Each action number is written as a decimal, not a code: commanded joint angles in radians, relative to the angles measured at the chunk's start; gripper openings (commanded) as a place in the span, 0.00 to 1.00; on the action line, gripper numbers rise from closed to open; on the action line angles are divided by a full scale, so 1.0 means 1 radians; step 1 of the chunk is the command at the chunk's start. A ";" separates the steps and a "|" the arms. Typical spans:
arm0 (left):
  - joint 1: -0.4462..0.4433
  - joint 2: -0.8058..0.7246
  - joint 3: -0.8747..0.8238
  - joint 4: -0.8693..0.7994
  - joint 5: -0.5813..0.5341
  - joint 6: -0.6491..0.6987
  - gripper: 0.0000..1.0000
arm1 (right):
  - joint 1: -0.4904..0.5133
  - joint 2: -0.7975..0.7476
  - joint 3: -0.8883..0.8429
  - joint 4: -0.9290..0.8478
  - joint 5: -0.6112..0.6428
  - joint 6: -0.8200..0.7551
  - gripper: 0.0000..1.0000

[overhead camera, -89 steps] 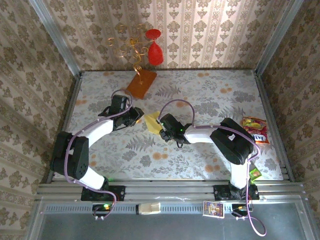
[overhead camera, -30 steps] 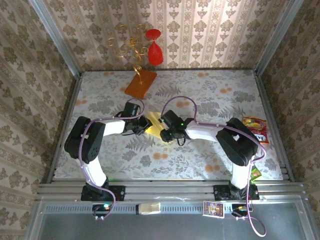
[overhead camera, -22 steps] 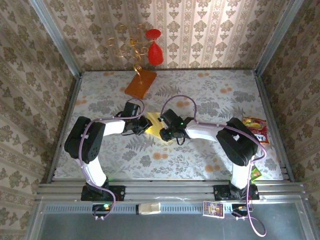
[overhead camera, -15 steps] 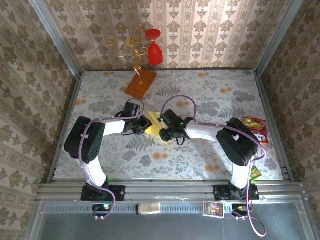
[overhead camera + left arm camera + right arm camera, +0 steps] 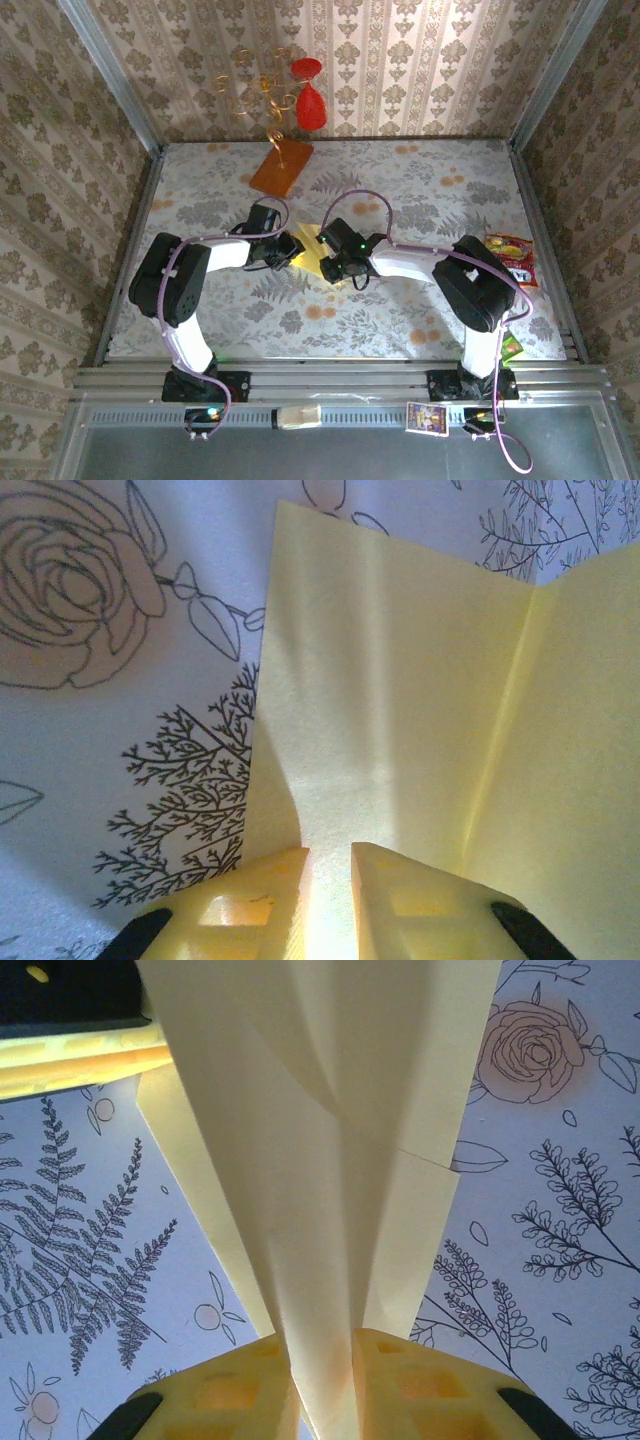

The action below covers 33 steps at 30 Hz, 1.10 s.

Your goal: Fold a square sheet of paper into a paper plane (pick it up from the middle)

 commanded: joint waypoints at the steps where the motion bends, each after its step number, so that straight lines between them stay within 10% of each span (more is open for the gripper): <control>1: -0.003 0.008 0.000 -0.040 -0.005 0.012 0.19 | 0.005 0.020 0.020 -0.026 -0.020 0.021 0.22; 33: -0.045 -0.172 -0.124 0.190 0.062 0.024 0.21 | -0.122 0.123 0.075 -0.136 -0.482 -0.071 0.14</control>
